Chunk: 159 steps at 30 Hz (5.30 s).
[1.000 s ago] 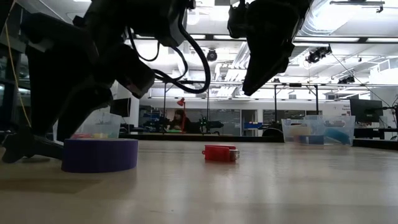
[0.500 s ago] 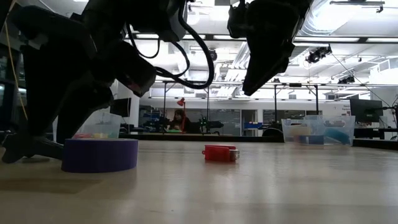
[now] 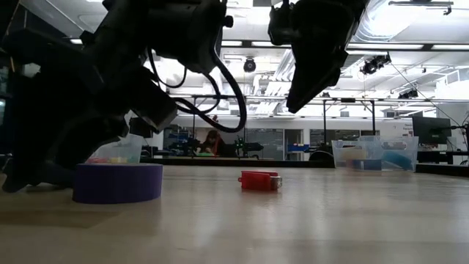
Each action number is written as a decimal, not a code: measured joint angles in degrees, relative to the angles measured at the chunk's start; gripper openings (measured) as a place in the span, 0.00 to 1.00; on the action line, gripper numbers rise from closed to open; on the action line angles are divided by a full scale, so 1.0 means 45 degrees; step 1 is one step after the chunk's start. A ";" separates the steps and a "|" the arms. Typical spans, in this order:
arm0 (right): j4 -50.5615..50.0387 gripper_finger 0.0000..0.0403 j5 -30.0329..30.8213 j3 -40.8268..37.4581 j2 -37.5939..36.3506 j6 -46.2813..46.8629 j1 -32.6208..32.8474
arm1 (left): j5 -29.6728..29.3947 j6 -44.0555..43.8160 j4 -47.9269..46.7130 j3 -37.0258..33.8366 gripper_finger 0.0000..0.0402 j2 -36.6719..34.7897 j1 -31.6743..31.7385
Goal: Pick and place Stapler, Stapler remover, tape
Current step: Put the gray staple remover into the blue bin
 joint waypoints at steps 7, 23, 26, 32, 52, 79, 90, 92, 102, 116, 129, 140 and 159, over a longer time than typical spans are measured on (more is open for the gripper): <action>-0.0005 0.26 -0.0005 0.0000 0.0000 -0.0034 0.0000 | 0.0162 0.0388 -0.0901 -0.0076 0.70 0.0087 -0.0031; -0.0005 0.26 -0.0005 0.0000 0.0000 -0.0039 0.0000 | 0.0303 0.0889 -0.0740 -0.0053 0.33 0.0073 -0.0034; -0.0003 0.26 -0.0005 0.0000 0.0000 -0.0039 0.0000 | 0.0296 0.0925 -0.0729 -0.0053 0.33 0.0069 -0.0030; 0.0944 0.26 -0.1002 0.0000 0.0000 -0.1058 0.0054 | 0.0293 0.1181 -0.0619 -0.0049 0.33 0.0068 -0.0024; 0.1297 0.26 -0.0670 0.0000 0.0002 -0.1292 0.0168 | 0.0440 0.1443 -0.0361 -0.0029 0.72 0.0044 0.0010; 0.1257 0.26 -0.0871 0.0000 0.0000 -0.1273 0.0170 | -0.0803 0.0408 -0.0396 0.0607 0.81 0.0044 0.0010; 0.1253 0.26 -0.0874 0.0000 0.0000 -0.1273 0.0170 | -0.0756 0.0830 -0.0322 0.0607 0.61 0.0049 0.0010; 0.1253 0.26 -0.0874 0.0000 0.0000 -0.1273 0.0170 | -0.0688 0.0918 -0.0361 0.0607 0.56 0.0049 0.0010; 0.1253 0.26 -0.0874 0.0000 0.0000 -0.1273 0.0170 | -0.0610 0.1122 -0.0565 0.0607 0.30 0.0049 0.0010; 0.1251 0.26 -0.0874 0.0000 0.0000 -0.1268 0.0170 | -0.0620 0.2349 -0.2476 0.1566 0.19 0.0073 0.0010; 0.1108 0.26 -0.0967 0.0000 0.0000 -0.1144 0.0170 | -0.0617 0.2998 -0.6511 0.4335 0.20 0.0068 -0.1664; 0.1103 0.26 -0.0967 0.0000 0.0000 -0.1133 0.0170 | 0.0040 0.0270 -0.6763 0.4362 0.20 0.0068 -0.4220; 0.1143 0.26 -0.0967 0.0000 0.0000 -0.0564 0.0228 | -0.1423 -0.8261 -0.6754 0.4352 0.20 -0.2160 -0.7538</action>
